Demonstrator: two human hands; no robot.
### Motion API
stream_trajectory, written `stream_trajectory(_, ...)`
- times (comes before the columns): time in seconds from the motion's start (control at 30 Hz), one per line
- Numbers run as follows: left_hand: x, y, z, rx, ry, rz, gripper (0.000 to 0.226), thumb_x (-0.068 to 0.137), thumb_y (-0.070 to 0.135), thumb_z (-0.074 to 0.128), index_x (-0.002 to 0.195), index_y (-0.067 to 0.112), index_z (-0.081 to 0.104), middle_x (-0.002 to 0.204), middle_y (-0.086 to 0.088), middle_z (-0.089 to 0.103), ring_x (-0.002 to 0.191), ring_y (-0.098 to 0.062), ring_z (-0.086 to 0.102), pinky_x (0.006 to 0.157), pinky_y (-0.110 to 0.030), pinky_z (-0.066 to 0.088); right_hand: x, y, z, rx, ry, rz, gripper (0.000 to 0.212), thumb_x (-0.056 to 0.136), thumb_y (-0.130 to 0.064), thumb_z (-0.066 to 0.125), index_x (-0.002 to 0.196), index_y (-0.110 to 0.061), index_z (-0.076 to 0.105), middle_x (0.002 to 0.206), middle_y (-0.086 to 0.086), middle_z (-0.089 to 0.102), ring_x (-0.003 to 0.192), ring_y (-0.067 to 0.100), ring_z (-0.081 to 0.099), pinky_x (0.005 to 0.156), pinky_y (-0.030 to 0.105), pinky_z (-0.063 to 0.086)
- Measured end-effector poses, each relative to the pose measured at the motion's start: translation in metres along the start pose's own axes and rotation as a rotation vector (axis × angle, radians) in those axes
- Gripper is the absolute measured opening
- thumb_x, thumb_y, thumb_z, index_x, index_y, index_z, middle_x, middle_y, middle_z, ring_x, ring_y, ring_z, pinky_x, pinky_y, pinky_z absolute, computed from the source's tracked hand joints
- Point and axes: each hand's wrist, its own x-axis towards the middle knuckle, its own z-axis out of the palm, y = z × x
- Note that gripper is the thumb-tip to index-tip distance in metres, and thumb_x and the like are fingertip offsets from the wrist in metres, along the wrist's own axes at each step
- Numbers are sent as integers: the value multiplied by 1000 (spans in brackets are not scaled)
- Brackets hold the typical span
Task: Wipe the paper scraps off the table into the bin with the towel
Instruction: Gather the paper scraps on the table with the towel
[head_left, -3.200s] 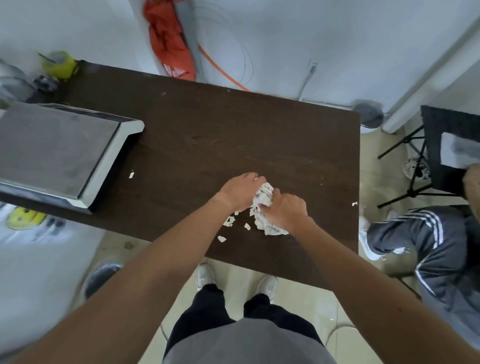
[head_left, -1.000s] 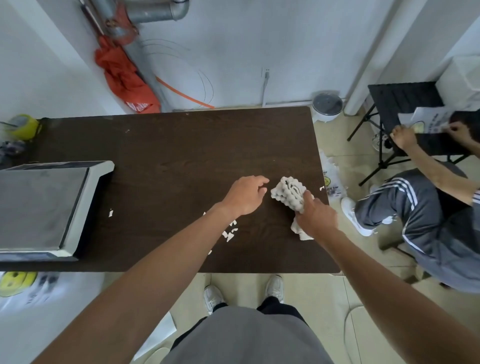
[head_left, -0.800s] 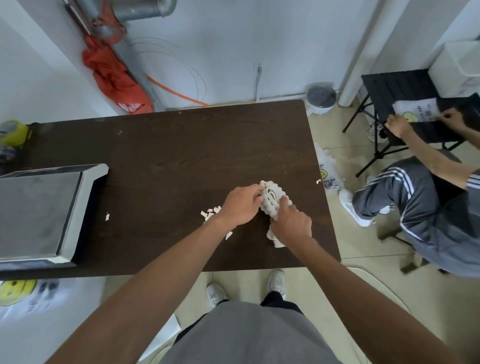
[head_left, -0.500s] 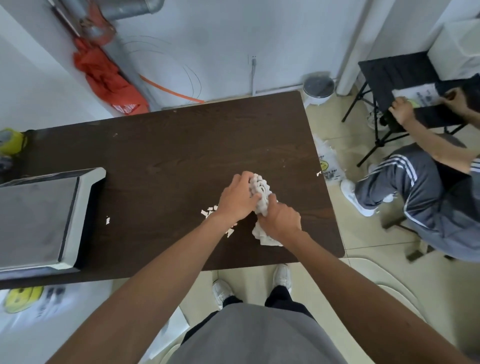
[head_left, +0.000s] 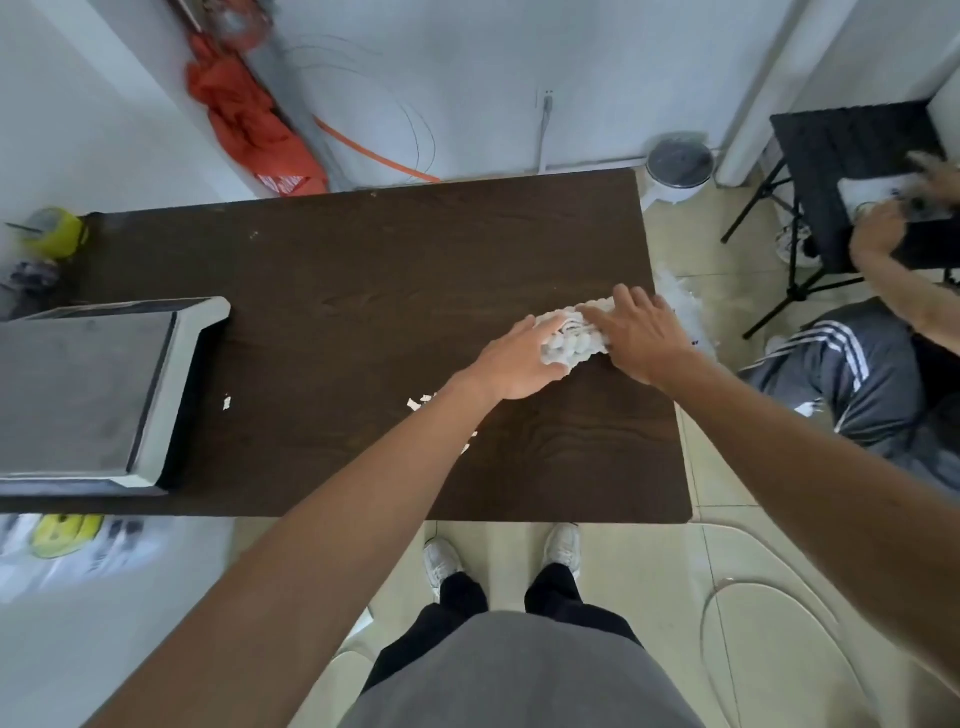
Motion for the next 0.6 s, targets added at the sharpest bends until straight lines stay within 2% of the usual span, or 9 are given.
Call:
stream_trajectory(0.17,8,10,2,46,-5,-40,89,91,43,67,161,37,13,170,1,10,153,-28,22,118,-47,28,9,17,11,18,20,-5,61,94,-23,56,149,-31,31,131,14,40,117,31,46,97,43,42)
stream_trajectory(0.27,13,14,4,103,-18,-44,94,87,43,70,161,36,12,170,1,14,152,-28,27,115,-47,31,7,18,13,100,-7,44,57,95,-31,55,148,-31,34,129,12,43,118,32,49,95,44,45)
stream_trajectory(0.37,17,19,8,93,-51,-45,94,87,41,71,161,37,14,170,-1,15,151,-28,27,117,-47,31,-2,16,12,206,-90,122,58,94,-41,56,146,-29,36,128,9,48,116,32,54,87,44,49)
stream_trajectory(0.43,16,23,12,69,-49,-26,90,89,36,70,161,35,17,169,0,18,150,-27,30,116,-45,31,-12,14,13,236,-154,158,60,93,-47,55,145,-27,34,123,7,53,106,30,61,78,40,50)
stream_trajectory(0.53,11,30,18,90,-77,34,81,94,23,66,161,31,21,168,1,22,148,-27,34,113,-42,35,-32,12,17,249,-178,205,55,91,-53,54,136,-24,39,96,2,55,82,24,59,71,38,51)
stream_trajectory(0.6,7,32,22,123,-116,69,78,96,13,61,161,31,22,167,0,23,145,-28,37,110,-40,37,-47,10,21,274,-163,241,53,91,-53,55,132,-23,41,93,2,56,81,25,58,69,36,46)
